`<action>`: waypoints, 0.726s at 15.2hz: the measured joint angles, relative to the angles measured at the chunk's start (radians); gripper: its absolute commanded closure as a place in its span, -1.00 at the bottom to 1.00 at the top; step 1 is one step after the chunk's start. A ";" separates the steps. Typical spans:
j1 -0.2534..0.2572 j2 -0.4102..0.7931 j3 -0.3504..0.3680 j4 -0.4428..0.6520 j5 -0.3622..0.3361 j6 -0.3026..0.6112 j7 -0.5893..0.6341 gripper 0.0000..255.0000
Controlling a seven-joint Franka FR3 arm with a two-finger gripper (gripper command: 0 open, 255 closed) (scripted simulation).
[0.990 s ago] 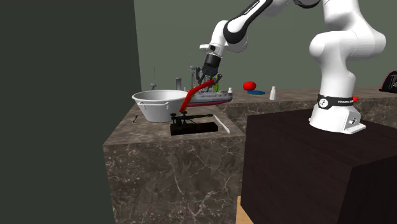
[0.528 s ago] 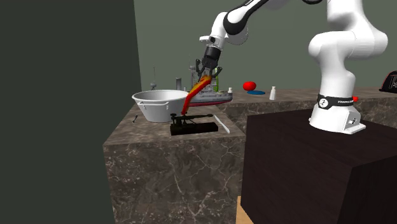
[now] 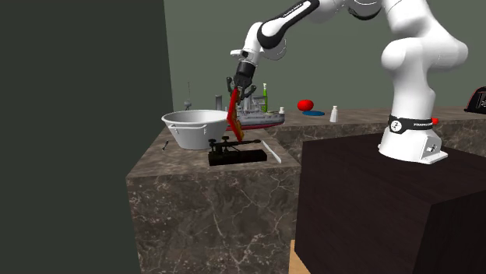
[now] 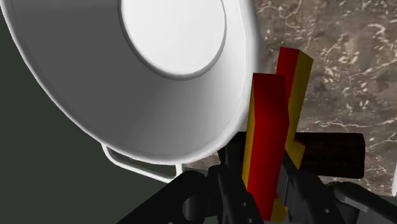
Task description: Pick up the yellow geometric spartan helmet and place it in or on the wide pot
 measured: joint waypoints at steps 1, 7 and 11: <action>0.035 -0.030 -0.034 0.045 -0.018 -0.013 0.001 1.00; 0.218 -0.217 -0.173 0.374 -0.091 -0.141 -0.011 1.00; 0.352 -0.365 -0.244 0.639 -0.125 -0.253 -0.027 1.00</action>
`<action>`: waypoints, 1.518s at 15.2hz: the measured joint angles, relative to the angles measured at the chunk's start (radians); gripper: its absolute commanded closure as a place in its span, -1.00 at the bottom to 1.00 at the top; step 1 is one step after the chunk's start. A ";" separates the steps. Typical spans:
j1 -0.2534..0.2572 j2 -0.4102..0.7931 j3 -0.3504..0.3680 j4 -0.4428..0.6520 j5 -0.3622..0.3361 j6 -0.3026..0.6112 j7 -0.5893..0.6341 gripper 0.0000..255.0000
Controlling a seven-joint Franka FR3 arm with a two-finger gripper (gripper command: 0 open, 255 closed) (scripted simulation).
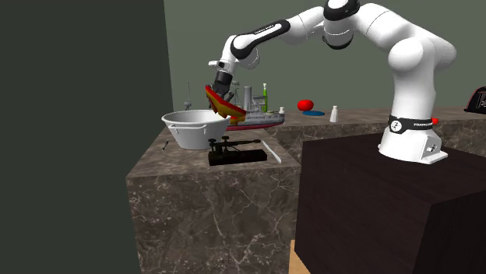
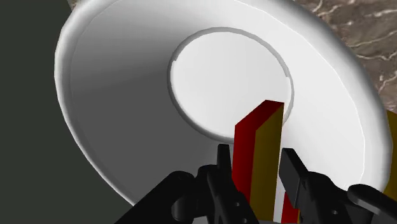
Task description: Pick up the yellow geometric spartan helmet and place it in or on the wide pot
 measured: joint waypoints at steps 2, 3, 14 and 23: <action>0.076 -0.097 -0.029 0.192 -0.012 -0.157 -0.025 1.00; 0.095 -0.118 -0.032 0.235 -0.017 -0.191 -0.026 1.00; 0.078 -0.149 -0.020 0.264 -0.048 -0.096 -0.036 -1.00; 0.030 -0.064 0.014 0.223 -0.025 -0.138 -0.028 -1.00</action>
